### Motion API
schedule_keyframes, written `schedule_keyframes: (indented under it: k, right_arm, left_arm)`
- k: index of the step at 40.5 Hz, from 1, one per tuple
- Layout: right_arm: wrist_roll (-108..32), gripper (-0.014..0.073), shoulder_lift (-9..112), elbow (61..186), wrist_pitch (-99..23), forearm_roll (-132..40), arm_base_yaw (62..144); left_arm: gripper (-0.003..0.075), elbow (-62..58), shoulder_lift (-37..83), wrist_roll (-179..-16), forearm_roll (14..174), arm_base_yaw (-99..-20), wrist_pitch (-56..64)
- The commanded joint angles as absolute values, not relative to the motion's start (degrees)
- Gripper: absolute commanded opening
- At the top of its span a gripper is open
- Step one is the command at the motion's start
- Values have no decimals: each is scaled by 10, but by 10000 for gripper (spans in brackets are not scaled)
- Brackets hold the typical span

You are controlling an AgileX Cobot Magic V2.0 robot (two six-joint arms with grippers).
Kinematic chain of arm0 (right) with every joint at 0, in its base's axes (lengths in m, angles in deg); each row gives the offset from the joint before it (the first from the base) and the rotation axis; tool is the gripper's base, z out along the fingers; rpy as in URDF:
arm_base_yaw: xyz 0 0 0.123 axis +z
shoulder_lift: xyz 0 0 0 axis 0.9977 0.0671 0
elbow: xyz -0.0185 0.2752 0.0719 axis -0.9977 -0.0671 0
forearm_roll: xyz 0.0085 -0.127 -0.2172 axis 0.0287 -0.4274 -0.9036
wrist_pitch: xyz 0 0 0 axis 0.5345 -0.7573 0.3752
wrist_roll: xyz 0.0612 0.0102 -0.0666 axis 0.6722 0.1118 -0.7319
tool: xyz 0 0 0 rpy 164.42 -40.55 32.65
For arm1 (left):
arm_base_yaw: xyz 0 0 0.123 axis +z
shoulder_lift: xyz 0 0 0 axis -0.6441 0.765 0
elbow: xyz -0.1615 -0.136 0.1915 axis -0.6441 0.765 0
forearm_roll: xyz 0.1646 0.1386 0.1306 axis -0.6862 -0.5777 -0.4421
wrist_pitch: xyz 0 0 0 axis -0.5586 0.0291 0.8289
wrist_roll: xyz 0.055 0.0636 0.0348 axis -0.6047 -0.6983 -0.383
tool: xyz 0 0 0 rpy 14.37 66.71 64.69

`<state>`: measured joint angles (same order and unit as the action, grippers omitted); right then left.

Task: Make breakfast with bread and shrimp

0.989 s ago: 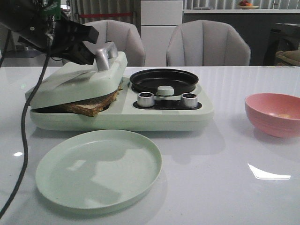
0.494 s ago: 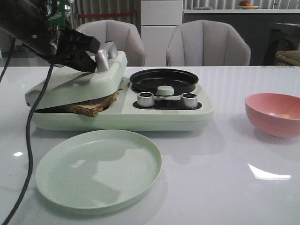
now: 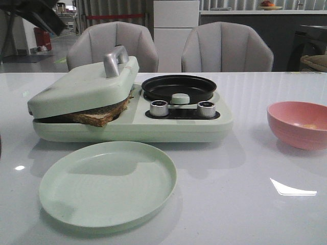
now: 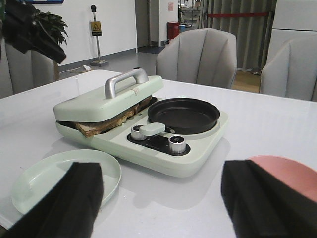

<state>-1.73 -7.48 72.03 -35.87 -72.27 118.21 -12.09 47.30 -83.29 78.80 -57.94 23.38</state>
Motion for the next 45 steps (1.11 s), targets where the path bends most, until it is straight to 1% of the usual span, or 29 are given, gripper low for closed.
schedule_keyframes:
  k: [1, 9, 14, 24, 33, 45]
  right_arm:
    - [-19, 594, -80, 735, -412, -725, 1178]
    - [-19, 594, -80, 735, -412, -725, 1178]
    - [-19, 594, -80, 735, -412, -725, 1178]
    - [-19, 594, -80, 735, -413, -725, 1178]
    - [-19, 594, -80, 735, -421, -725, 1178]
    - [-19, 594, -80, 735, -438, -725, 1178]
  left_arm:
    - [41, -137, 410, -775, 737, -584, 247]
    - [41, -135, 323, -757, 729, -584, 289]
    - [41, -109, 267, -749, 729, -584, 301]
    - [41, 12, 128, -746, 743, -584, 282]
    - [41, 135, -3, -746, 794, -584, 210]
    - [41, 274, -158, -746, 829, -584, 176]
